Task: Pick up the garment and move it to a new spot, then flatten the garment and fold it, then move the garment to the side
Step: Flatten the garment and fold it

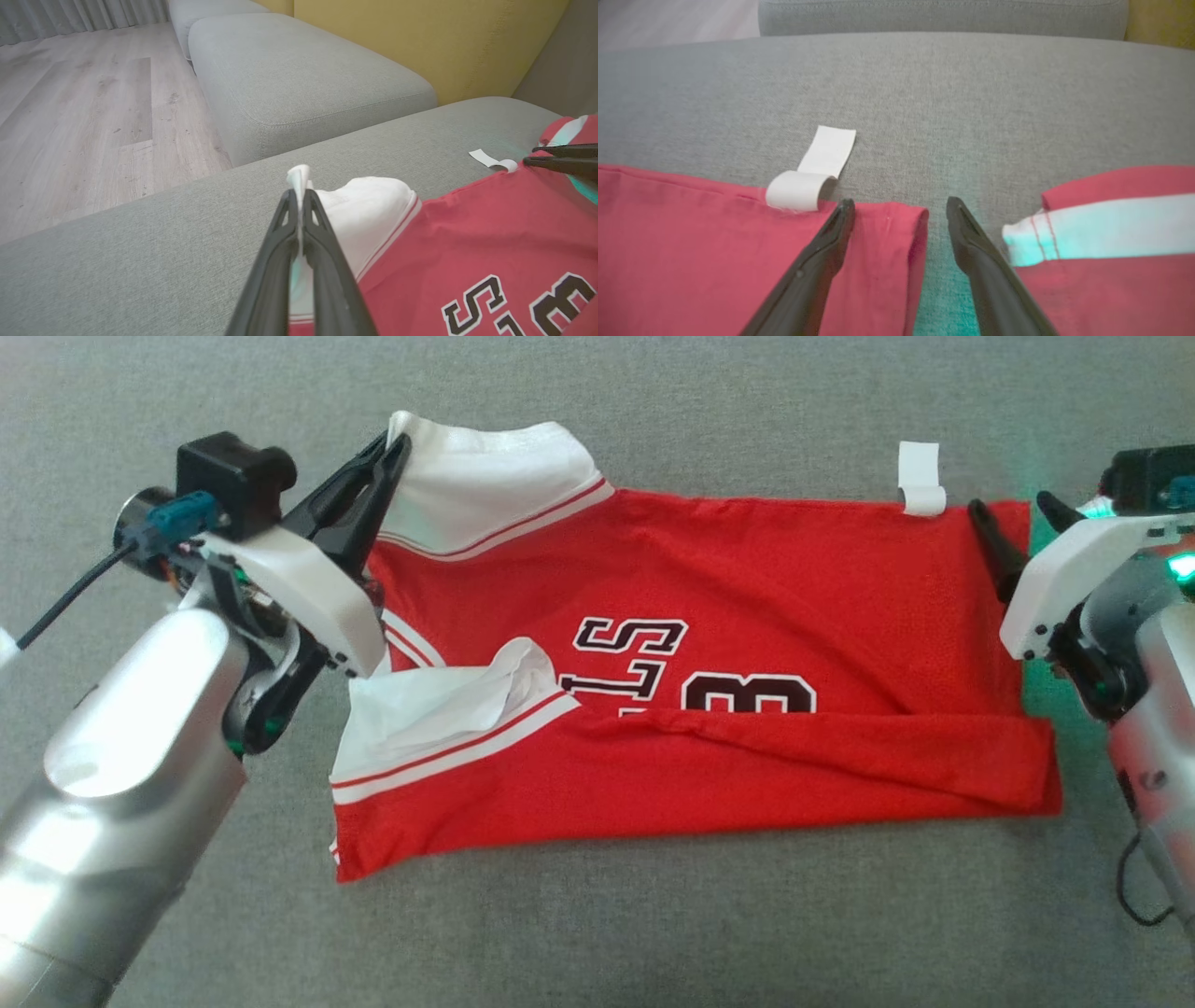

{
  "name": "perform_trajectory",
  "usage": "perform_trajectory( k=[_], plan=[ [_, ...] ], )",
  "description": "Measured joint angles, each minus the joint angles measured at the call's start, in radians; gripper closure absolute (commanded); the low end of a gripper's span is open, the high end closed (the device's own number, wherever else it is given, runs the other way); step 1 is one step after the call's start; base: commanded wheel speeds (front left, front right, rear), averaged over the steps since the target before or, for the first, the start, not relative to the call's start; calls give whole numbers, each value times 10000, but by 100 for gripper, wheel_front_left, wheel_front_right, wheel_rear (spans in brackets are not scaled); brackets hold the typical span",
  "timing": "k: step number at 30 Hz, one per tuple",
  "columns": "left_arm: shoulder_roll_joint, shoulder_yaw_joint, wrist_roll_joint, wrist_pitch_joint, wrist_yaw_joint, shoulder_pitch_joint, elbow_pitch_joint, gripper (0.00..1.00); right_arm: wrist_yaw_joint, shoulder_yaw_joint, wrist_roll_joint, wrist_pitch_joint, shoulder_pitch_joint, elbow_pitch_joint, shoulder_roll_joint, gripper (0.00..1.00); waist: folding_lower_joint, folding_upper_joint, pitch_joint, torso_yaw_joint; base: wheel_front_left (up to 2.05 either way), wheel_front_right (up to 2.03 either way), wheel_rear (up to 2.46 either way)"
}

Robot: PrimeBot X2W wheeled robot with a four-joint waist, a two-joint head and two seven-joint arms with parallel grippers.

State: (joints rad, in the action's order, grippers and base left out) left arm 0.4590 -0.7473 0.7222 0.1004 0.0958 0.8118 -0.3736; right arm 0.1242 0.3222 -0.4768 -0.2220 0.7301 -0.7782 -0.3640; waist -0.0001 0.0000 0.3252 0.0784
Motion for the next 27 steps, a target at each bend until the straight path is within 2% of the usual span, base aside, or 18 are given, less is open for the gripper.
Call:
perform_trajectory(
  k=[8, 9, 10, 20, 27],
  plan=[
    [17, -17, -2, 98, -169, 6, 368, 100, 0, 761, -230, -102, 774, -951, -90, 0, 0, 0, 339, 75, 0, 0, 0],
    [17, -19, -2, 98, -171, 7, 368, 100, 0, 913, -299, -132, 881, -1001, -105, 66, 1, 0, 370, 79, 0, 0, 0],
    [17, -21, -2, 98, -173, 10, 368, 100, 0, 1062, -347, -130, 979, -1026, -121, 100, 1, 0, 396, 79, 0, 0, 0],
    [52, 311, -2, -430, -485, 200, -418, 100, 0, 1337, -1436, 736, 1789, -1070, -119, 100, 1, 0, 394, -249, 0, 0, 0],
    [-2, 692, -236, -1179, -504, 1878, -1764, 100, 0, 1333, -2008, 1296, 3045, -1093, 69, 100, 1, 0, 684, -554, 0, 0, 0]
  ],
)
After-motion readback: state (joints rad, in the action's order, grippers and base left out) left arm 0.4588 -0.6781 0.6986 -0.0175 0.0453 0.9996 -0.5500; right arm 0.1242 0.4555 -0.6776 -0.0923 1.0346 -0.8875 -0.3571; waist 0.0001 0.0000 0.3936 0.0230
